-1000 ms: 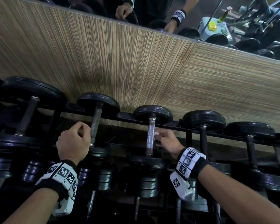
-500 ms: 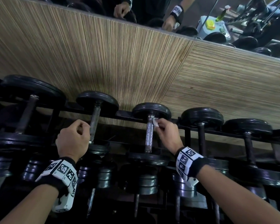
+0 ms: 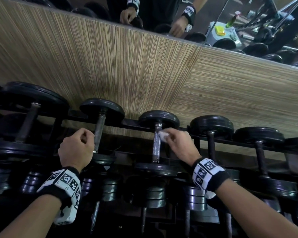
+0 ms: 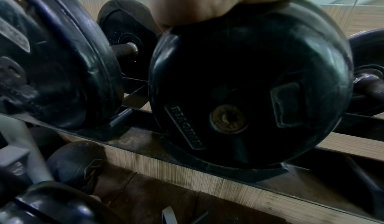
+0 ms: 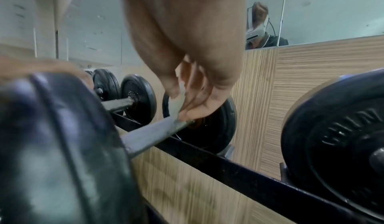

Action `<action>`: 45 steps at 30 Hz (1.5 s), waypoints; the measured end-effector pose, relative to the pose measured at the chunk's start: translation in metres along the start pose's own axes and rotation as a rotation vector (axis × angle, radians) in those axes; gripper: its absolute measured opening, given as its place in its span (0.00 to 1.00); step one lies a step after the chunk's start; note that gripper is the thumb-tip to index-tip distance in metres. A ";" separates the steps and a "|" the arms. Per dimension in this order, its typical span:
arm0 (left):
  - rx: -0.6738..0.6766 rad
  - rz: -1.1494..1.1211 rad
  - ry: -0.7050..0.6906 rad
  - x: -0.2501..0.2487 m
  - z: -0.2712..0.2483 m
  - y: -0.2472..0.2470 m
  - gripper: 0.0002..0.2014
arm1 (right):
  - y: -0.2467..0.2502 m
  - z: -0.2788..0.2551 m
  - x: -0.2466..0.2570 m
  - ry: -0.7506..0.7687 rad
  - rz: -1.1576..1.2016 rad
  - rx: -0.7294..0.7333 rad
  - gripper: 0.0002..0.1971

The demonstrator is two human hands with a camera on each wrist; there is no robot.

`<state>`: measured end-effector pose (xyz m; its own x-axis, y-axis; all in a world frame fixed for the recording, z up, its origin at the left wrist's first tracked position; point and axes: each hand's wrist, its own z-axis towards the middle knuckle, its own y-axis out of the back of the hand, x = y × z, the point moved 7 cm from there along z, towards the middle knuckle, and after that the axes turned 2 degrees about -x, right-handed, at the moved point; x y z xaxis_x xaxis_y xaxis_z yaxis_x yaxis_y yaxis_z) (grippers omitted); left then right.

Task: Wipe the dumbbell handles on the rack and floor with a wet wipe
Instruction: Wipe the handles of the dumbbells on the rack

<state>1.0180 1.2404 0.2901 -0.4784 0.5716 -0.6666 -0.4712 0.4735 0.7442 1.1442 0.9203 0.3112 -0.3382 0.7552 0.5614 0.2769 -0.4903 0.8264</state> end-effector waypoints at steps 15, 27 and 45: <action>0.002 -0.002 -0.027 0.004 0.002 -0.002 0.10 | -0.049 -0.013 0.010 0.097 -0.009 0.513 0.09; 0.007 -0.015 -0.042 0.003 0.002 -0.001 0.12 | -0.031 0.018 0.008 0.078 -0.110 0.310 0.15; 0.818 -0.671 -0.225 -0.130 -0.119 -0.100 0.18 | -0.010 -0.069 0.006 -0.144 0.918 0.162 0.11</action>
<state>1.0391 1.0390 0.2973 -0.1205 0.0999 -0.9877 0.0914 0.9918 0.0891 1.0771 0.9000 0.3093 0.1856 0.1550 0.9703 0.5056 -0.8618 0.0410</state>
